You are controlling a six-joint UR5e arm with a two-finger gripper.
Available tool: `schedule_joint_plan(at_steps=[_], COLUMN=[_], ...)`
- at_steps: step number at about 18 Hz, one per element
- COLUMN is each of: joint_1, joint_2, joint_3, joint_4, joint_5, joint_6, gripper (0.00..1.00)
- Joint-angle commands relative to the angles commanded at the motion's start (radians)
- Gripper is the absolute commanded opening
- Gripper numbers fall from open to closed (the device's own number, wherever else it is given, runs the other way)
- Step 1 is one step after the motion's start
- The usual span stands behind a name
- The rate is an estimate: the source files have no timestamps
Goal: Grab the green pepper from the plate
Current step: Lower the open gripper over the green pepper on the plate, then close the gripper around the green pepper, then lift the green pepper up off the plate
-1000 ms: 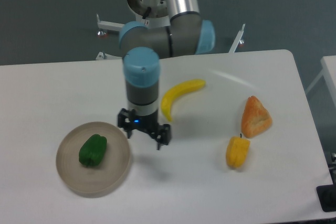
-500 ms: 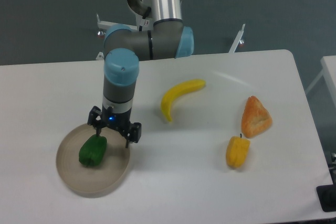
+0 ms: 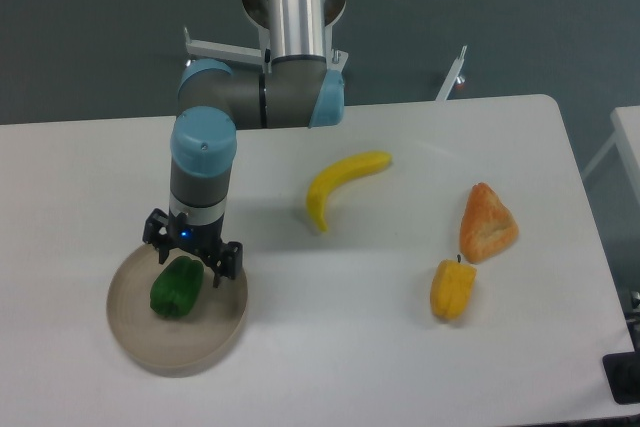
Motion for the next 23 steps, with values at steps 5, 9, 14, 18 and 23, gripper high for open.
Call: schedule_joint_plan(at_steps=[5, 9, 14, 18, 23], joint_1=[-0.009, -0.009, -0.009, -0.009, 0.003], joint_2=[-0.026, -0.031, -0.029, -0.028, -0.009], joint_3=[0.014, 0.015, 0.015, 0.017, 0.047], joint_4=[0.003, 0.015, 0.015, 0.015, 0.009], joint_5=[0.0, 0.0, 0.0, 0.0, 0.005], joint_6=[-0.009, -0.005, -0.005, -0.006, 0.002], gripper=[1.0, 0.73, 0.43, 0.41, 0.39])
